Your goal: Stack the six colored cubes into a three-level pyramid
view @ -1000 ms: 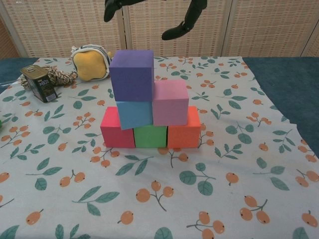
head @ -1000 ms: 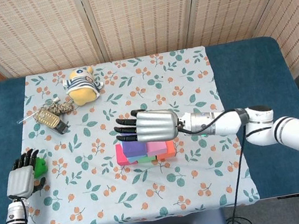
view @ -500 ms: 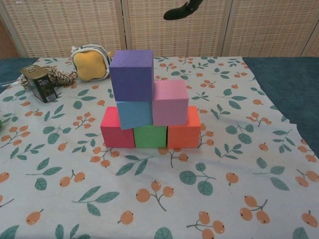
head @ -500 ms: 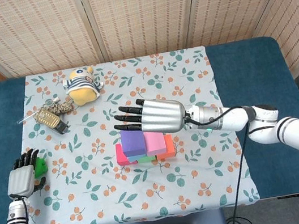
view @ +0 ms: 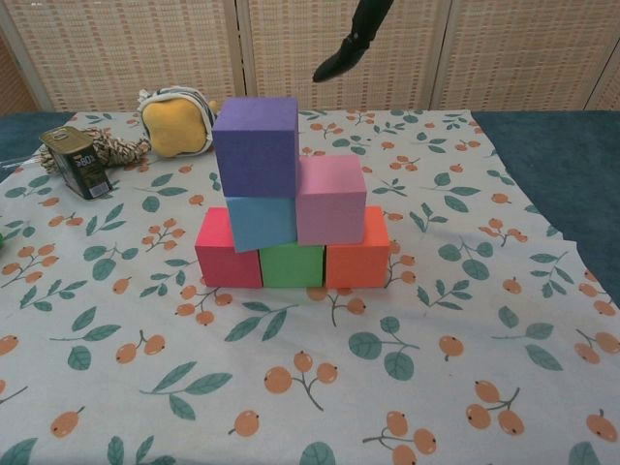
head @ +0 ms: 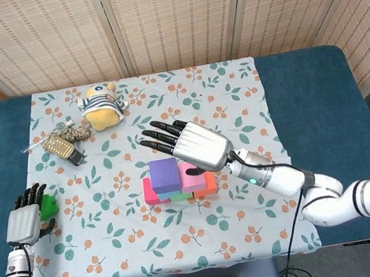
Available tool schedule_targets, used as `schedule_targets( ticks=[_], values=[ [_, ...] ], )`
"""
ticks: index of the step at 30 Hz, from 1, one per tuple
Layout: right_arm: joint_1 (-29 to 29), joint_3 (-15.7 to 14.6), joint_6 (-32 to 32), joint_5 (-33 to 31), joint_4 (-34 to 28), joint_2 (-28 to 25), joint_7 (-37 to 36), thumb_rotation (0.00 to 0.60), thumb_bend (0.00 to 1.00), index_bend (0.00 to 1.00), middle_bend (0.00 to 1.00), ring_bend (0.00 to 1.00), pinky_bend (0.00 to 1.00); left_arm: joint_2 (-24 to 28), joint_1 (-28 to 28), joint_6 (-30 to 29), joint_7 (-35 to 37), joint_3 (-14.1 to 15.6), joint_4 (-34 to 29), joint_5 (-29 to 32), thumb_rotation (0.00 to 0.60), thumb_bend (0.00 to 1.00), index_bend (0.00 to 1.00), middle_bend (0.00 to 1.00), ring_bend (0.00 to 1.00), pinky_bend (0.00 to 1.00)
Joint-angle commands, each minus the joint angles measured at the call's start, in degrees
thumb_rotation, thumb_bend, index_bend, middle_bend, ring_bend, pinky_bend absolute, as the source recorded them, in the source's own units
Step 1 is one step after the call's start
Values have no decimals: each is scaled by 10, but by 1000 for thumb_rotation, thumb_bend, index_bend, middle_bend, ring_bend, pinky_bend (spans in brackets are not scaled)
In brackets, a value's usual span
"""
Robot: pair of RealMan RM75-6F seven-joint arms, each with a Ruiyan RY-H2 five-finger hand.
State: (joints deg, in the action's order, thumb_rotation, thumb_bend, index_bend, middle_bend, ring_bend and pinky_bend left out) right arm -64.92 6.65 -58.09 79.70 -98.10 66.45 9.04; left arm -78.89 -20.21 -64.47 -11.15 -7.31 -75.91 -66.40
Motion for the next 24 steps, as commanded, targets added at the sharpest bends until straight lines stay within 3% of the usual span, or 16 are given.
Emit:
schedule_targets(
  ticks=[1,6,10,17,24],
  values=[
    [-24,58,76,-315,-194,-61,177,446,0,43,23,1,301,3,1,0,6,0,-3,-3,600,358,0,0,5,129],
    [-134,60,24,-591,-256,-72,306,425,0,96,7,0,260,10,1,1,18,2,-7,-10,600,358,0,0,5,129],
    [-201,78,-6,-728,-262,-48,345,429,0,114,7,0,257,15,3,2,30,3,-10,-16,600,357,0,0,5,129],
    [-275,79,-7,-811,-261,-36,410,431,0,129,6,0,231,25,9,-12,44,3,-18,-27,600,358,0,0,5,129],
    [-327,55,-70,-857,-248,2,481,438,0,149,6,0,227,29,11,-15,48,5,-23,-31,600,358,0,0,5,129]
  ],
)
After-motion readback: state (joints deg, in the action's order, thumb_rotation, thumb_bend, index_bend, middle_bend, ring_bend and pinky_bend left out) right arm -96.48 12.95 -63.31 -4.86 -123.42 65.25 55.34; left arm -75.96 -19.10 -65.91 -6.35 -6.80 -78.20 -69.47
